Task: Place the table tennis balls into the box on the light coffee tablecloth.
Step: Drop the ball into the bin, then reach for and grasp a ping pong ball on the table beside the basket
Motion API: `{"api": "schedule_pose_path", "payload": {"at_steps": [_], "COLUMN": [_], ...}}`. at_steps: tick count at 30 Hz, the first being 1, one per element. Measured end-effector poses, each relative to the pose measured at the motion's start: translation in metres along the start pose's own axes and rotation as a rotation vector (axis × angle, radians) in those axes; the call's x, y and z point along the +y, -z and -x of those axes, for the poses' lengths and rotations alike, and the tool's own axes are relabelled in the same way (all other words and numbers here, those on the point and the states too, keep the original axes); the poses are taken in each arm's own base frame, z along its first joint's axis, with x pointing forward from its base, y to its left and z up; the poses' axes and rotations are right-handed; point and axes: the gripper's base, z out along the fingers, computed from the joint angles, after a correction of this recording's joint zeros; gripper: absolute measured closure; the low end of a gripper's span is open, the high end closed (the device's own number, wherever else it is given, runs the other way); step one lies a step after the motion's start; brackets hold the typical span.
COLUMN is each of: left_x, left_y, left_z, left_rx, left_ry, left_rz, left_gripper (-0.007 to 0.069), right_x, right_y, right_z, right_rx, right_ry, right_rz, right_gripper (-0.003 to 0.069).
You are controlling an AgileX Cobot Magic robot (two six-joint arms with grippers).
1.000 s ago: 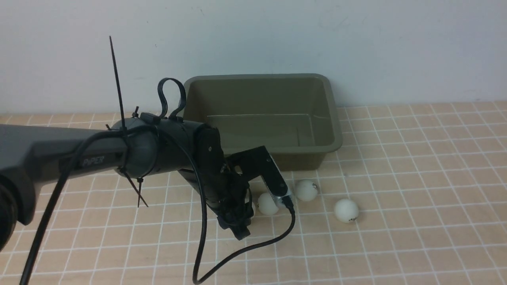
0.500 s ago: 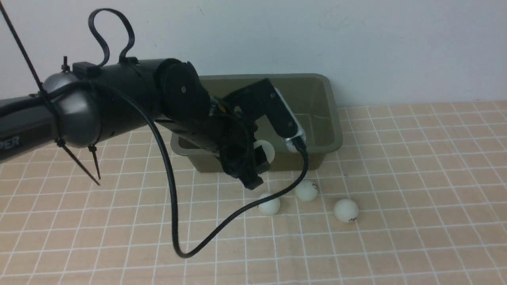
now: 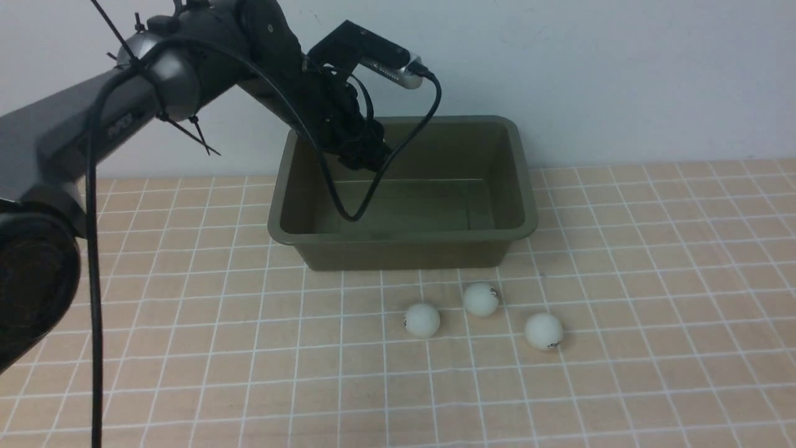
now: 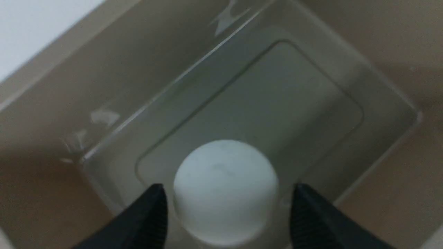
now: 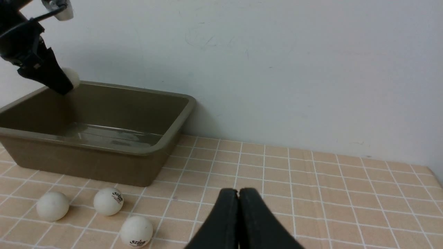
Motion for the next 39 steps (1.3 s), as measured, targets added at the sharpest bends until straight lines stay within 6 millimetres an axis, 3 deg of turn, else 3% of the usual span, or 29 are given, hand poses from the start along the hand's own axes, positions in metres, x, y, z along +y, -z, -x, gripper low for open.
{"api": "schedule_pose_path", "payload": {"at_steps": [3, 7, 10, 14, 19, 20, 23, 27, 29, 32, 36, 39], "left_x": [-0.005, -0.026, -0.044, -0.061, -0.076, -0.082, -0.091, -0.123, -0.142, -0.154, -0.154, -0.148], "left_y": [0.005, 0.039, 0.060, 0.068, 0.070, 0.079, 0.086, 0.088, 0.079, 0.064, 0.033, 0.011], "left_z": [0.003, 0.023, 0.034, 0.038, 0.015, -0.002, -0.029, -0.060, -0.071, -0.076, -0.081, -0.083], "left_rx": [0.061, 0.087, 0.053, 0.040, 0.139, 0.187, 0.247, 0.267, 0.286, 0.303, 0.329, 0.332], "left_ry": [0.026, -0.006, -0.054, -0.074, -0.076, -0.078, -0.107, -0.199, -0.236, -0.266, -0.334, -0.328], "left_rz": [-0.044, -0.108, -0.135, -0.154, -0.169, -0.174, -0.223, -0.402, -0.481, -0.485, -0.378, -0.296], "left_gripper": [0.0151, 0.0183, 0.0270, 0.0424, 0.0610, 0.0662, 0.0688, 0.0693, 0.0689, 0.0666, 0.0569, 0.0414], "right_x": [0.000, 0.000, 0.000, 0.000, 0.000, 0.000, 0.000, 0.000, 0.000, 0.000, 0.000, 0.000], "right_y": [0.000, 0.000, 0.000, 0.000, 0.000, 0.000, 0.000, 0.000, 0.000, 0.000, 0.000, 0.000], "right_z": [0.000, 0.000, 0.000, -0.001, -0.001, -0.001, -0.001, -0.001, -0.001, -0.001, -0.001, -0.001], "right_rx": [0.001, 0.004, 0.005, 0.006, 0.007, 0.008, 0.010, 0.011, 0.012, 0.012, 0.012, 0.012], "right_ry": [0.000, -0.001, 0.000, 0.000, 0.001, 0.001, 0.001, 0.001, 0.001, 0.001, 0.001, 0.001], "right_rz": [0.000, 0.001, 0.001, 0.001, 0.001, 0.001, 0.002, 0.002, 0.002, 0.002, 0.002, 0.002], "right_gripper": [0.0677, 0.0677, 0.0677, 0.0677, 0.0677, 0.0677, 0.0677, 0.0677, 0.0677, 0.0677, 0.0677, 0.0677]}}
